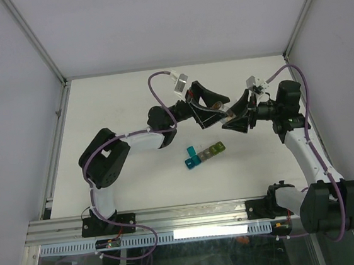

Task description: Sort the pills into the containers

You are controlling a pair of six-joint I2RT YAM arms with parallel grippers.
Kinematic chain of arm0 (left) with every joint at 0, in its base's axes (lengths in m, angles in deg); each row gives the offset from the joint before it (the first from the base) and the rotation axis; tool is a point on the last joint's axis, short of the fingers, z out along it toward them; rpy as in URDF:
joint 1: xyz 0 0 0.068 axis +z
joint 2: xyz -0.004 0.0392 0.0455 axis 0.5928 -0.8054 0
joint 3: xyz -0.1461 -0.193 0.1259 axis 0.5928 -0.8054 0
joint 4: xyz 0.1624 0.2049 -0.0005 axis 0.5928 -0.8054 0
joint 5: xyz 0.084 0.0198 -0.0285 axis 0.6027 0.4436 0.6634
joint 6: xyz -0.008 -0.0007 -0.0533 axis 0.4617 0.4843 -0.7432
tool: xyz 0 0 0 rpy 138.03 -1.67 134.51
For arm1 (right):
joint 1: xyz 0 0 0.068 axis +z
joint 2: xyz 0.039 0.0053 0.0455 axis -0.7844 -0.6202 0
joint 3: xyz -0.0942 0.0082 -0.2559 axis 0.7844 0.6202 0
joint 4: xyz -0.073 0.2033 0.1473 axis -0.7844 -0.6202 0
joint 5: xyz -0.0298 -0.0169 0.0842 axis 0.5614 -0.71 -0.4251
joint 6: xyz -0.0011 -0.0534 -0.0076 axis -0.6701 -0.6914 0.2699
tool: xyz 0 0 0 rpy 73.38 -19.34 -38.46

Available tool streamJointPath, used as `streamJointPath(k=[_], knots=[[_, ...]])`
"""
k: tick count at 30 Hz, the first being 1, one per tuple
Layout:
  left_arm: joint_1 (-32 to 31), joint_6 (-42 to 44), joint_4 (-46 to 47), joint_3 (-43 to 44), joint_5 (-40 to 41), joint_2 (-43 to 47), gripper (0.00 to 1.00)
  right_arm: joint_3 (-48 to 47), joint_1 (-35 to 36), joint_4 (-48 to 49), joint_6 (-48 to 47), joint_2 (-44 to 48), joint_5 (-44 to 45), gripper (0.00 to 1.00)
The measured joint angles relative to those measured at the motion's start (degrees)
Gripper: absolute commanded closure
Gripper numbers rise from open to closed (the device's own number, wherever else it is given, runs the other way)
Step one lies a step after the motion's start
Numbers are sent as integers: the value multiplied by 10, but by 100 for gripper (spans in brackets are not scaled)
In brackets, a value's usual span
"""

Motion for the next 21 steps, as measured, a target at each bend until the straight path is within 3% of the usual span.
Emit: streamJointPath(k=[6,12,19,20,21], knots=[[-3,7,-1,4,13,-2,42,-3,2,-4,0,-2,13,100],[-3,8,-1,11,23,-9,51,-6,5,1,5,-2,14,100],[-4,7,0,20,25,-20,50,-6,5,7,18,-2,20,100],[-4,7,0,20,27,-20,55,-6,5,7,20,-2,21,100],[-5,8,0,20,28,-21,68,-6,5,8,22,-2,22,100]])
